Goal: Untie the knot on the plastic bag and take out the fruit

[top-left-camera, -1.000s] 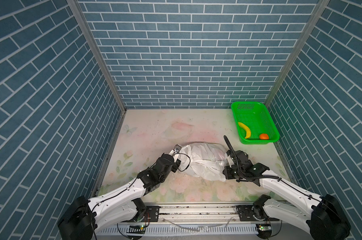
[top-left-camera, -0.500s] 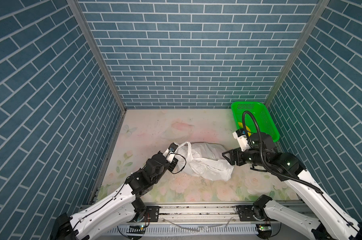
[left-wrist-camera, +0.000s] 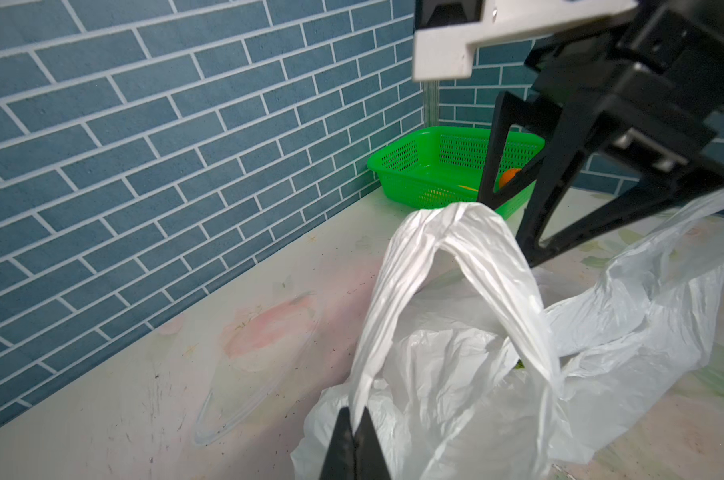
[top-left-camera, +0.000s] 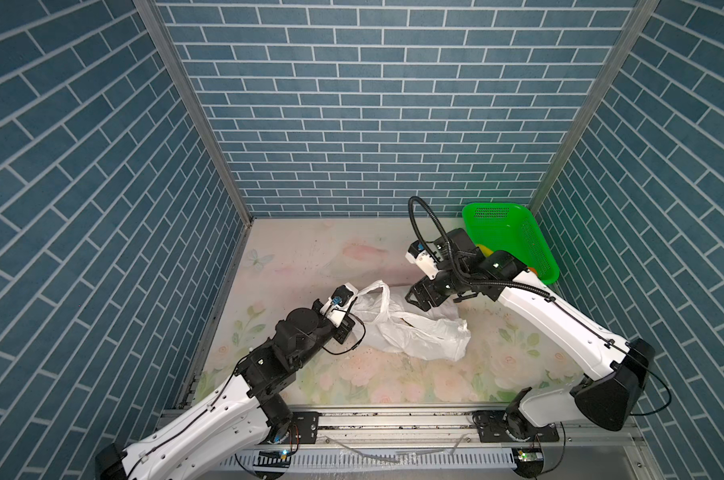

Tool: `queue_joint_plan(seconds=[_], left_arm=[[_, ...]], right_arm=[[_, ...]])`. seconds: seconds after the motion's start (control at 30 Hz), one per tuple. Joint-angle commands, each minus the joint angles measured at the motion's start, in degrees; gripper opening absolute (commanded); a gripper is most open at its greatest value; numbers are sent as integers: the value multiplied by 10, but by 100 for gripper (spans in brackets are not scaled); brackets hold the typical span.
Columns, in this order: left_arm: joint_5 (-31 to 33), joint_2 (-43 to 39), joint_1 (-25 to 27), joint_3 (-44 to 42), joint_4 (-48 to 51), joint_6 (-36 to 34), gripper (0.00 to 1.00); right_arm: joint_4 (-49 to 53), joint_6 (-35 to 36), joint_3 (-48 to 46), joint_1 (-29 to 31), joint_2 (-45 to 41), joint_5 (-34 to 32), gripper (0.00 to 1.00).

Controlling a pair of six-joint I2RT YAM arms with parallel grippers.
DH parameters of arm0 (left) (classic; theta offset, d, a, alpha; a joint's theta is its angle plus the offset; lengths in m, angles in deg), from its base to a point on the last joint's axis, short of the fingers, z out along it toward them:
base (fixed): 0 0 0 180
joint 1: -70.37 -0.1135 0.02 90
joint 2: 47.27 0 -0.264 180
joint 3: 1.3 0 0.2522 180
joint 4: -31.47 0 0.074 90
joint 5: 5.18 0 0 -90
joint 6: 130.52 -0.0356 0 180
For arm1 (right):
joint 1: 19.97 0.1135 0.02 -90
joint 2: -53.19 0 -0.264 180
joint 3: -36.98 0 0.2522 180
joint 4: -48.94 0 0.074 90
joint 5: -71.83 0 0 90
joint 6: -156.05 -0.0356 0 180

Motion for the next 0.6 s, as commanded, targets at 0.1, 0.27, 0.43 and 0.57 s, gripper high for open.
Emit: queue_joint_plan(seconds=[0.1, 0.27, 0.43, 0.57], left_arm=[[-6, -39, -2, -5, 14, -5, 0], [-5, -57, -2, -12, 15, -11, 0], [-7, -72, -2, -27, 13, -3, 0], [-3, -78, -2, -25, 34, 26, 32]], right_arm=[[-24, 29, -26, 55, 17, 2, 85], [-50, 13, -48, 81, 51, -49, 82], [-99, -15, -60, 84, 69, -114, 49], [-110, -32, -47, 82, 62, -137, 0]])
